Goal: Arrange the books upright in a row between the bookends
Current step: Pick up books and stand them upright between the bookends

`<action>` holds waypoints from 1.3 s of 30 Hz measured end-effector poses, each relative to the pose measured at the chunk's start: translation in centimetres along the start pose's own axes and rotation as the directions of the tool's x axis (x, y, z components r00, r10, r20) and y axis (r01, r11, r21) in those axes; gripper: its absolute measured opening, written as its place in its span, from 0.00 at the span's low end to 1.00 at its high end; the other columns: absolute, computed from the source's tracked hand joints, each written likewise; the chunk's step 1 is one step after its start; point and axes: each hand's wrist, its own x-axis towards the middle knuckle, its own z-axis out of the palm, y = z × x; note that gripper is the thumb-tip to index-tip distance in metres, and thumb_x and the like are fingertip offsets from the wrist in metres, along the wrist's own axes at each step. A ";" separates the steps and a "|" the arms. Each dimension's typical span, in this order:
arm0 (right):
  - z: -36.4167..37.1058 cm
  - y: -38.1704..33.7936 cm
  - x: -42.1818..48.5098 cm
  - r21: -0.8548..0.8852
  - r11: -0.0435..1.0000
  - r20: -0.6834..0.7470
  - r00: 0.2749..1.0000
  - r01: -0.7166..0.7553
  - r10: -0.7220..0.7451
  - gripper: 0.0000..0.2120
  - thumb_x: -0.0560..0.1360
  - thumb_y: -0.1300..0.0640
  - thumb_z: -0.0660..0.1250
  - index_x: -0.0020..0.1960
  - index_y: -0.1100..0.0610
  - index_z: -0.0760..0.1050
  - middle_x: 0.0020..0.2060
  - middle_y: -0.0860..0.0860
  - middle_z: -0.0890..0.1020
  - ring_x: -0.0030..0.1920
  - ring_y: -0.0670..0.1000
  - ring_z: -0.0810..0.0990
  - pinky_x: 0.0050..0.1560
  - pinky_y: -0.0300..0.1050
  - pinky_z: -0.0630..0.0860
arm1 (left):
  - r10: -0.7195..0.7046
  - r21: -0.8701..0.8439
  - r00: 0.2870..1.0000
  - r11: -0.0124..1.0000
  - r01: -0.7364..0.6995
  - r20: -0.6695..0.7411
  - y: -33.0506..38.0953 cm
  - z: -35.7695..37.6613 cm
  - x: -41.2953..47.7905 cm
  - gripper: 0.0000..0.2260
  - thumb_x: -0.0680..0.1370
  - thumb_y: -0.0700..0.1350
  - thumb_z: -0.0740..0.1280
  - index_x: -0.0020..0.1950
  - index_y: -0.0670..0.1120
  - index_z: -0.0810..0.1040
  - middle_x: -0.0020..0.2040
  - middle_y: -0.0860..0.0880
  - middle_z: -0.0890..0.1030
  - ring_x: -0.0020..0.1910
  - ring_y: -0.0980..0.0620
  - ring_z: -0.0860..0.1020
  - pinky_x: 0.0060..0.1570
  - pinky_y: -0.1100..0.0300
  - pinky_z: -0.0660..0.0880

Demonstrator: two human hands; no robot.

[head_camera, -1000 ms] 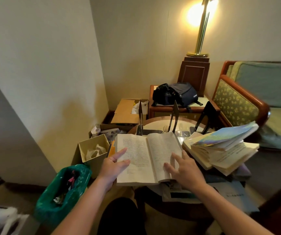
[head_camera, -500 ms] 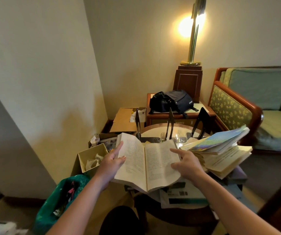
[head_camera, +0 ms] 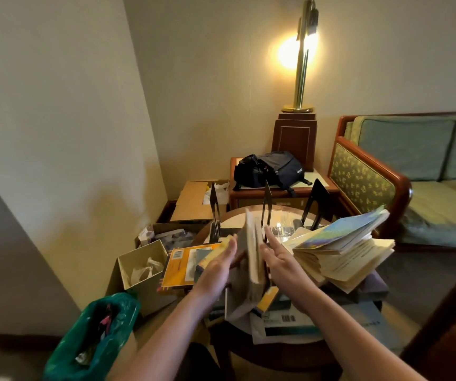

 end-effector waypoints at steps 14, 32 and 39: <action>-0.9 6.0 -0.5 -0.116 0.977 -0.093 0.981 -0.181 0.171 0.27 0.82 0.63 0.62 0.76 0.43 0.66 0.75 0.52 0.67 0.71 0.54 0.70 0.66 0.56 0.76 | 0.074 0.464 0.996 0.882 -0.084 0.042 -5.8 3.0 -0.3 0.21 0.85 0.47 0.57 0.78 0.58 0.61 0.80 0.57 0.57 0.80 0.55 0.50 0.77 0.56 0.45; -4.8 1.2 -2.0 0.118 0.990 0.210 0.976 -0.082 0.056 0.19 0.83 0.60 0.62 0.62 0.39 0.81 0.64 0.49 0.78 0.62 0.57 0.80 0.61 0.61 0.79 | -0.164 0.335 0.971 0.937 0.098 0.174 8.1 -8.2 -0.5 0.09 0.75 0.44 0.73 0.52 0.56 0.86 0.63 0.46 0.79 0.57 0.48 0.81 0.56 0.50 0.80; -3.7 0.6 -0.3 0.145 0.989 0.209 0.978 -0.016 -0.015 0.19 0.83 0.60 0.63 0.63 0.38 0.80 0.65 0.46 0.78 0.62 0.55 0.79 0.61 0.58 0.79 | -0.215 0.266 0.940 0.953 0.144 0.263 9.7 -8.8 -0.6 0.14 0.79 0.39 0.67 0.62 0.51 0.83 0.59 0.43 0.83 0.53 0.45 0.83 0.47 0.56 0.81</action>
